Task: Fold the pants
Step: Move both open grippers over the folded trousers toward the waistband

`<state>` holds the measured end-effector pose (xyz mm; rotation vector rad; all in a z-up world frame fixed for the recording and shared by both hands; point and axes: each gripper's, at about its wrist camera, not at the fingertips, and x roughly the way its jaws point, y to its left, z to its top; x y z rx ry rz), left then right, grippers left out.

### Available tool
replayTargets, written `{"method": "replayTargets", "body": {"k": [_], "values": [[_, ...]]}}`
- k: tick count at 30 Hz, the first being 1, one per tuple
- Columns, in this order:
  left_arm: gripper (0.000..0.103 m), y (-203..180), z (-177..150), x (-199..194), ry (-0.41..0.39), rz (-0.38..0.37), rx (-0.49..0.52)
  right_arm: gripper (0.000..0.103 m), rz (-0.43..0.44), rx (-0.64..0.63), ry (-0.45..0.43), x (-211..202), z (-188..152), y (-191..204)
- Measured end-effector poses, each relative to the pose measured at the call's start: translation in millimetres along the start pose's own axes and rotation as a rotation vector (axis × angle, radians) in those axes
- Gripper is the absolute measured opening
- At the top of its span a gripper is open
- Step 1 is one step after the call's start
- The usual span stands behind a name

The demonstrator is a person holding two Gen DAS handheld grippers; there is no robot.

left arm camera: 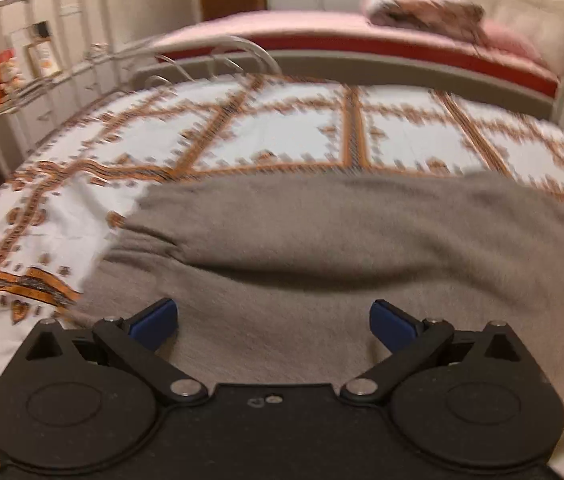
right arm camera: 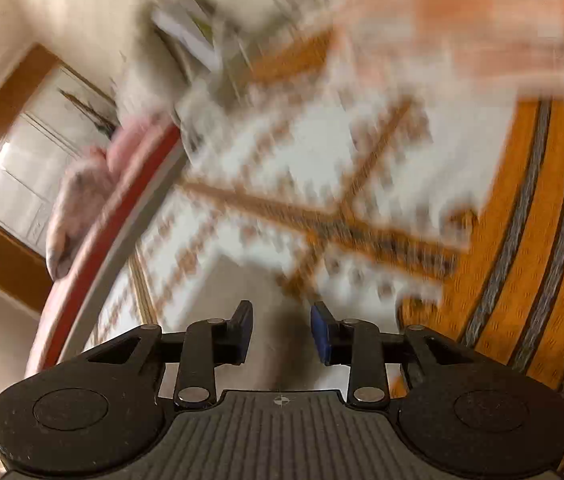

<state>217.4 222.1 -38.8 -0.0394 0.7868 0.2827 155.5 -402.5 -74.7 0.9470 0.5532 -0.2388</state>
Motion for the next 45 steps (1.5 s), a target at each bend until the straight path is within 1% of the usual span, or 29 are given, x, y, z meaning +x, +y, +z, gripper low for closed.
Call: {"method": "replayTargets", "body": {"k": [2,4,6,8,11,13,17,19,20,21,22,23,25,28,29,30,31,32,33,34,35,36,37,38,39,40,41,43,45], "values": [[0.097,9,2,-6,-0.039,0.027,-0.037,0.033,0.067,-0.091,0.004,-6,-2,23],[0.097,16,5,-7,-0.049,0.056,-0.068,0.033,0.118,-0.229,0.027,-8,-17,55],[0.097,19,7,-7,-0.052,0.063,-0.085,0.033,0.187,-0.352,0.097,-1,-41,91],[0.097,18,9,-8,-0.054,0.062,-0.077,0.033,0.239,-0.442,0.148,11,-67,126],[0.097,15,10,-8,-0.064,0.056,-0.055,0.033,0.289,-0.537,0.219,24,-104,162],[0.097,11,12,-9,-0.076,0.032,-0.039,0.033,0.286,-0.557,0.233,35,-117,175],[0.097,-1,15,-3,-0.085,0.011,0.0,0.033,0.279,-0.505,0.281,55,-116,192],[0.097,-6,19,1,-0.087,-0.011,-0.004,0.035,0.291,-0.552,0.306,56,-113,204],[0.097,-9,21,3,-0.092,-0.025,-0.005,0.039,0.297,-0.594,0.322,58,-111,210],[0.097,-12,23,5,-0.093,-0.039,-0.004,0.062,0.295,-0.64,0.335,58,-110,215],[0.096,-18,26,7,-0.091,-0.06,0.0,0.08,0.287,-0.672,0.334,59,-110,217],[0.096,-24,29,10,-0.088,-0.088,0.008,0.083,0.287,-0.699,0.326,60,-112,216],[0.095,-41,34,16,-0.082,-0.139,0.042,0.083,0.294,-0.732,0.338,63,-120,211],[0.096,-73,34,33,-0.041,-0.178,0.153,0.083,0.262,-0.673,0.383,79,-128,202],[0.096,-83,33,45,-0.003,-0.158,0.197,0.083,0.249,-0.648,0.394,83,-129,201],[0.098,-88,31,59,0.039,-0.118,0.228,0.083,0.243,-0.626,0.396,86,-129,200],[0.098,-84,30,69,0.047,-0.11,0.221,0.083,0.241,-0.612,0.404,86,-127,200],[0.098,-76,34,74,0.05,-0.111,0.168,0.083,0.235,-0.605,0.405,88,-127,198],[0.098,-65,39,77,0.053,-0.093,0.111,0.083,0.224,-0.599,0.4,88,-126,197],[0.098,-56,44,78,0.047,-0.059,0.067,0.083,0.216,-0.595,0.398,88,-124,196],[0.098,-50,45,78,0.044,-0.029,0.048,0.083,0.212,-0.59,0.393,88,-122,194],[0.098,-46,44,76,0.046,-0.027,0.033,0.083,0.205,-0.586,0.386,86,-120,192],[0.095,-48,46,72,0.049,-0.02,0.024,0.083,0.199,-0.583,0.382,85,-117,189],[0.094,-55,48,65,0.034,-0.015,0.013,0.083,0.195,-0.58,0.377,84,-114,186],[0.095,-63,51,58,0.007,-0.056,0.008,0.083,0.19,-0.577,0.368,83,-112,183],[0.095,-73,55,52,-0.022,-0.116,0.012,0.083,0.185,-0.571,0.359,82,-109,180],[0.096,-88,60,50,-0.041,-0.158,0.03,0.083,0.183,-0.566,0.352,82,-106,177],[0.096,-119,66,50,-0.053,-0.208,0.089,0.083,0.168,-0.559,0.34,81,-102,172],[0.096,-150,68,52,-0.045,-0.268,0.13,0.083,0.147,-0.554,0.331,82,-98,167]]}}
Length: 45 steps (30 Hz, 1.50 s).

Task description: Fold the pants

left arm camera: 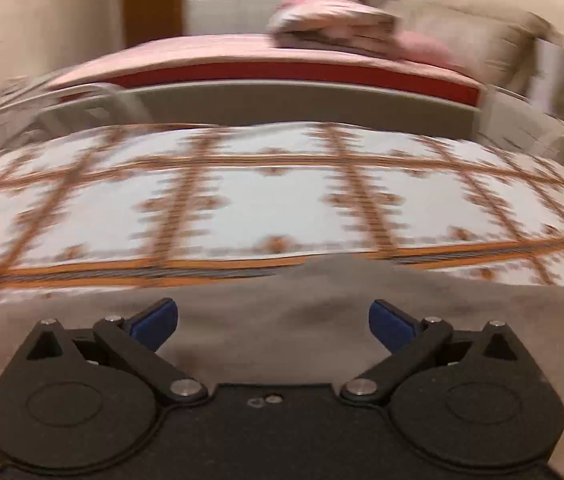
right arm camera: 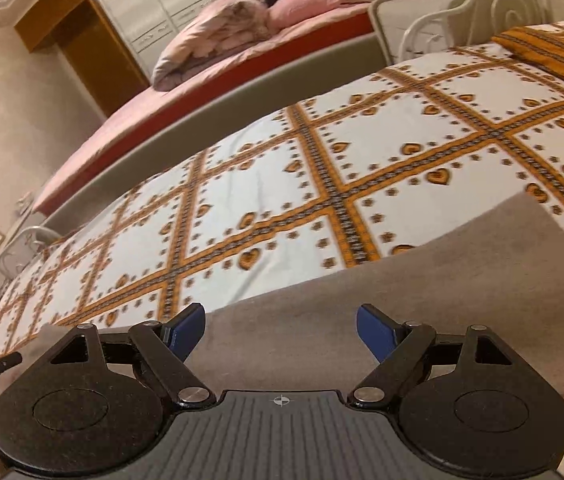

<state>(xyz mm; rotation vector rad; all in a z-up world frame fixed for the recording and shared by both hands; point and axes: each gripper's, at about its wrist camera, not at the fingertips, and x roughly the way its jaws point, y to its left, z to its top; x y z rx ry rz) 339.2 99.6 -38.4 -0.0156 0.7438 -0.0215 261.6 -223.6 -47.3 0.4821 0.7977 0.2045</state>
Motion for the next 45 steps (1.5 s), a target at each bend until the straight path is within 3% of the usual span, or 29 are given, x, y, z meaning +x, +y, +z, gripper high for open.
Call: {"method": "replayTargets", "body": {"k": [2,5,10,12,14,18,21,24,25,26,28,30,31,33,34,36,39,41,44,45], "values": [[0.096,-33,4,12,0.018,-0.046,0.051,0.083,-0.013,-0.006,0.005,6,3,-3],[0.096,-70,5,26,0.022,-0.087,0.119,0.083,-0.085,-0.146,0.034,27,5,7],[0.098,-115,-2,47,0.037,-0.089,0.265,0.083,-0.005,-0.306,0.075,50,-4,37],[0.098,-114,-4,55,0.032,-0.1,0.252,0.083,-0.001,-0.377,0.123,63,-11,48],[0.098,-102,2,63,0.055,-0.096,0.172,0.082,-0.064,-0.422,0.139,74,-14,49],[0.098,-88,5,67,0.054,-0.093,0.156,0.082,-0.186,-0.319,0.089,68,7,20],[0.097,-87,10,53,0.046,-0.067,0.177,0.082,-0.194,-0.282,0.06,53,13,5],[0.097,-84,9,31,0.018,-0.073,0.21,0.083,-0.105,-0.264,-0.044,16,13,9],[0.097,-83,6,29,0.028,-0.068,0.223,0.083,-0.123,-0.283,-0.043,11,10,8],[0.097,-81,3,31,0.055,-0.059,0.238,0.083,-0.163,-0.294,-0.012,13,6,3],[0.097,-76,-11,38,0.094,-0.058,0.265,0.083,-0.229,-0.263,0.133,31,-5,-20],[0.097,-66,-13,31,0.094,-0.072,0.233,0.083,-0.204,-0.307,0.103,21,-7,-29],[0.097,-61,-11,26,0.109,-0.061,0.213,0.084,-0.224,-0.287,0.07,9,-2,-30],[0.097,-50,-11,10,0.093,-0.03,0.206,0.085,-0.156,-0.15,-0.058,-32,9,-51],[0.097,-43,-13,1,0.08,-0.02,0.207,0.097,-0.133,-0.05,-0.118,-53,14,-67],[0.097,-28,-16,-14,0.07,-0.002,0.199,0.103,-0.102,0.124,-0.189,-83,19,-100],[0.097,-1,-24,-33,0.076,0.038,0.173,0.103,-0.04,0.307,-0.153,-111,11,-152],[0.097,15,-29,-41,0.091,0.057,0.149,0.103,-0.038,0.374,-0.112,-124,0,-174],[0.097,33,-35,-46,0.117,0.083,0.115,0.103,0.034,0.46,-0.102,-132,-16,-194],[0.097,37,-36,-48,0.119,0.088,0.107,0.096,0.052,0.487,-0.09,-130,-21,-195]]}}
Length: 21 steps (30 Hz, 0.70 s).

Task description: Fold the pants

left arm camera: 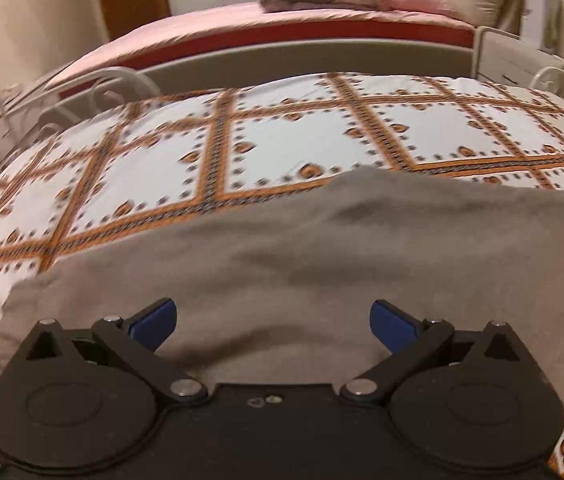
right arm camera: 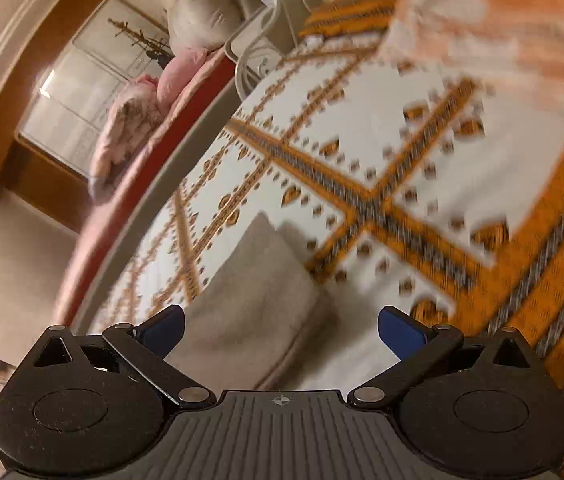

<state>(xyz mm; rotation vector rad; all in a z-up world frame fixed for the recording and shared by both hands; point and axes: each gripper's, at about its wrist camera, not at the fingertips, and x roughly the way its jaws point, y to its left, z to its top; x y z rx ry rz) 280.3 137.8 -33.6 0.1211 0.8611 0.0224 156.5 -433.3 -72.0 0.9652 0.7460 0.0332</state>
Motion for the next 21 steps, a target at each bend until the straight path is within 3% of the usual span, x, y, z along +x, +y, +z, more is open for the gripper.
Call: {"method": "replayTargets", "body": {"k": [1,4,13,16,21], "values": [[0.097,3,0,-2,0.001,0.005,-0.01,0.075,0.008,0.026,0.03,4,-4,-4],[0.097,6,0,-9,-0.017,0.004,-0.033,0.047,0.006,0.074,0.09,18,-6,-11],[0.097,-15,-3,-21,-0.037,-0.032,-0.03,0.044,0.012,0.213,0.107,38,-13,-17],[0.097,-23,-8,-21,-0.02,-0.022,-0.01,0.027,-0.032,0.178,0.098,44,-9,-19],[0.097,-33,-17,-14,0.025,-0.026,0.001,0.026,0.005,0.144,0.06,45,-1,-19]]}}
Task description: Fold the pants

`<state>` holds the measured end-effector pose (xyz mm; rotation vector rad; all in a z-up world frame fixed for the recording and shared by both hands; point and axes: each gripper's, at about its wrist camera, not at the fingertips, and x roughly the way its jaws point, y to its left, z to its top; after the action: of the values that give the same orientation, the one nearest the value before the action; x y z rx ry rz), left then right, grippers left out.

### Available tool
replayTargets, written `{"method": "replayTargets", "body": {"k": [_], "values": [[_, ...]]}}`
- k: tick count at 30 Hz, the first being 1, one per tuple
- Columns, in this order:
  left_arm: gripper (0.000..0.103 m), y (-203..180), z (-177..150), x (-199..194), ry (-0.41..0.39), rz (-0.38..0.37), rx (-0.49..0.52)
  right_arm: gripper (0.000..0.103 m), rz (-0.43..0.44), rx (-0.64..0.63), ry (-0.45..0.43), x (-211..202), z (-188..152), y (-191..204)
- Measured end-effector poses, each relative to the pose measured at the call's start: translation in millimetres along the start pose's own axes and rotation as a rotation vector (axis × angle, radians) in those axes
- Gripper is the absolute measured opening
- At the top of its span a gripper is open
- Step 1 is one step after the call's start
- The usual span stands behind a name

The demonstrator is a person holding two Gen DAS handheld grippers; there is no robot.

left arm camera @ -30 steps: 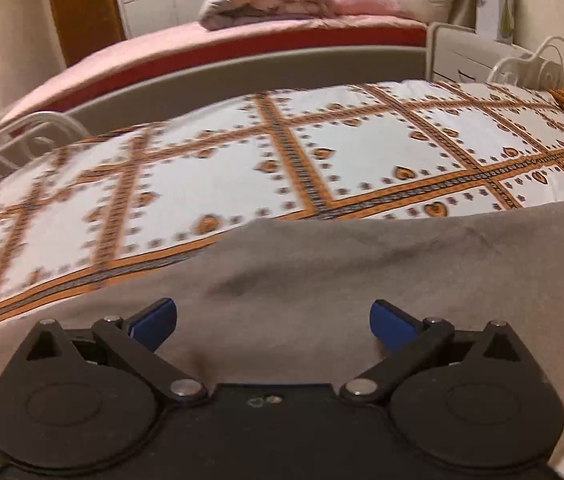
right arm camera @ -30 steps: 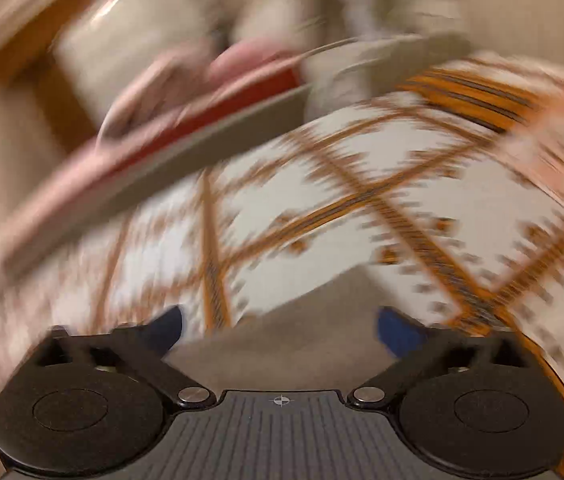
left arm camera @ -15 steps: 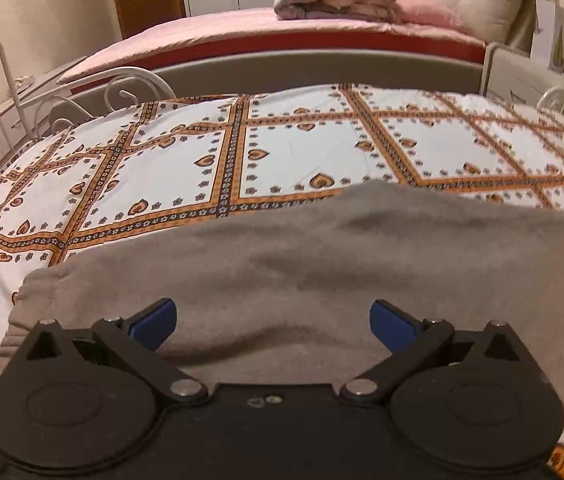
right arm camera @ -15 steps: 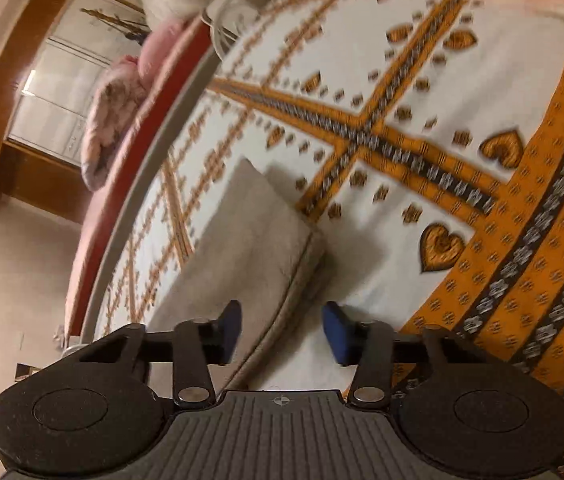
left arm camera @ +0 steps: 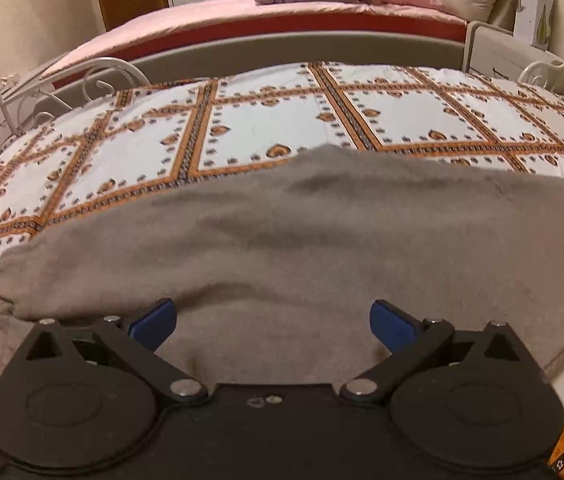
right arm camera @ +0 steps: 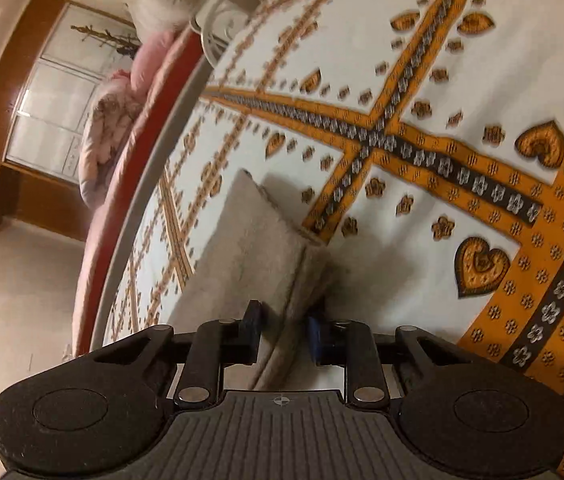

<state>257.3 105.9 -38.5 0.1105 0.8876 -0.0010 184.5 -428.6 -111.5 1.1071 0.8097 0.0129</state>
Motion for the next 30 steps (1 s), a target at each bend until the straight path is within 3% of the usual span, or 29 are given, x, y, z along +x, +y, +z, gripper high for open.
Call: {"method": "replayTargets", "body": {"k": [3,4,8,11,12,14,18,21,24,26,30], "values": [[0.097,3,-9,-5,-0.024,0.087,0.02,0.026,-0.069,-0.043,-0.01,-8,-3,2],[0.097,11,-11,-8,-0.037,0.107,-0.005,0.026,-0.057,-0.035,-0.005,-10,-4,0],[0.097,62,-22,-37,-0.127,0.225,-0.141,0.027,-0.042,-0.01,-0.01,-21,-3,-9],[0.097,115,-39,-67,-0.19,0.295,-0.312,0.035,-0.047,-0.016,-0.013,-25,-2,-9],[0.096,129,-44,-72,-0.188,0.29,-0.368,0.039,-0.04,-0.016,-0.013,-25,-1,-7],[0.086,164,-63,-79,-0.17,0.232,-0.527,0.045,-0.045,-0.037,-0.021,-28,-3,-3],[0.073,199,-89,-78,-0.146,0.144,-0.715,0.052,-0.052,-0.059,-0.047,-28,-4,7],[0.067,205,-94,-73,-0.13,0.094,-0.76,0.053,-0.049,-0.051,-0.057,-28,-4,12],[0.055,210,-98,-62,-0.113,0.043,-0.798,0.053,-0.054,-0.059,-0.058,-25,-7,17],[0.035,208,-98,-59,-0.104,0.019,-0.81,0.053,-0.063,-0.062,-0.055,-24,-8,19],[0.035,198,-95,-62,-0.118,0.019,-0.771,0.055,-0.066,-0.07,-0.054,-20,-9,22]]}}
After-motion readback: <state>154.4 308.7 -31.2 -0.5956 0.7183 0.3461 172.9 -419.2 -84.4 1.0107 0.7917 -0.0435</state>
